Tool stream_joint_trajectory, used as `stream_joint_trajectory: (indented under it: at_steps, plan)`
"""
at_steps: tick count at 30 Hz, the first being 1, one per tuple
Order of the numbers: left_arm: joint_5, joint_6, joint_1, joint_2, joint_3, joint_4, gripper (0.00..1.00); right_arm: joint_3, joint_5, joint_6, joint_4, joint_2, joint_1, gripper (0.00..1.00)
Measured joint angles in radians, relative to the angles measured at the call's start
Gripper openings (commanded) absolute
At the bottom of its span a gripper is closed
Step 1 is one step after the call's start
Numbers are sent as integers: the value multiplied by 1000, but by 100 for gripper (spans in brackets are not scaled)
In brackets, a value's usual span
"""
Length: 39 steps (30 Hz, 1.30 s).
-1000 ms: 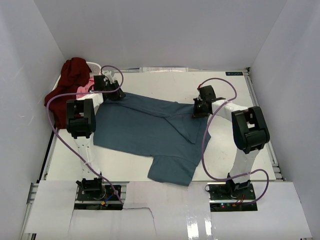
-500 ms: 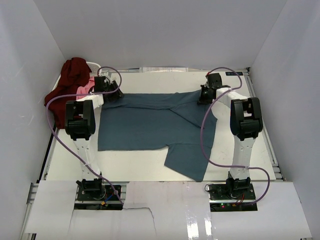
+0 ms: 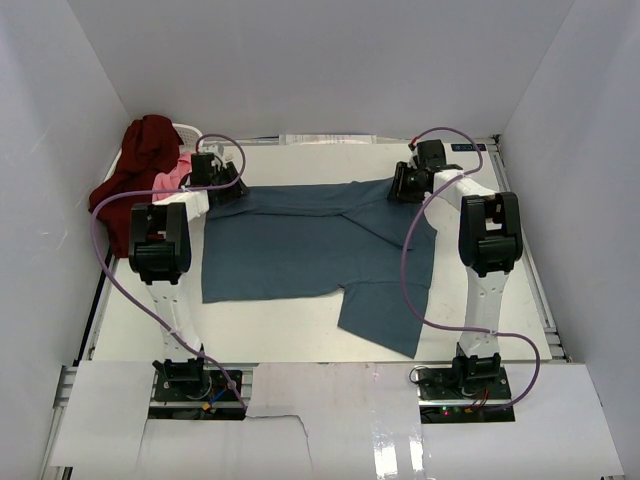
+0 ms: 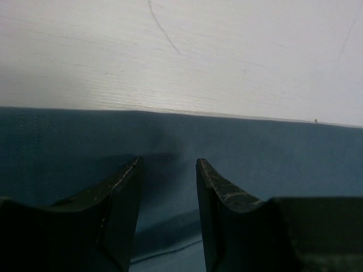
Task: Fold and stack the t-shirts
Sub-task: Fold the flattened tshirt in 1/3 of the way
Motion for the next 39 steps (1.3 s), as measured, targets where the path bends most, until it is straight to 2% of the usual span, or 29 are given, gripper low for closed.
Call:
stream_joint_trajectory:
  at_steps: [10, 22, 28, 33, 39]
  plan:
    - [-20, 5, -80, -53, -10, -7, 53, -55, -95, -54, 36, -24, 32, 47]
    - [-34, 28, -76, -53, -10, -27, 54, -96, -95, -83, 45, -52, 100, 46]
    - [-50, 43, -76, -53, -10, -47, 54, -42, -45, -103, 4, -41, 87, 47]
    - [-61, 53, -76, -53, -10, -55, 54, 26, -28, -107, -11, 5, 30, 48]
    - [-65, 59, -76, -53, -10, -55, 54, 175, -40, -109, -58, 100, -39, 51]
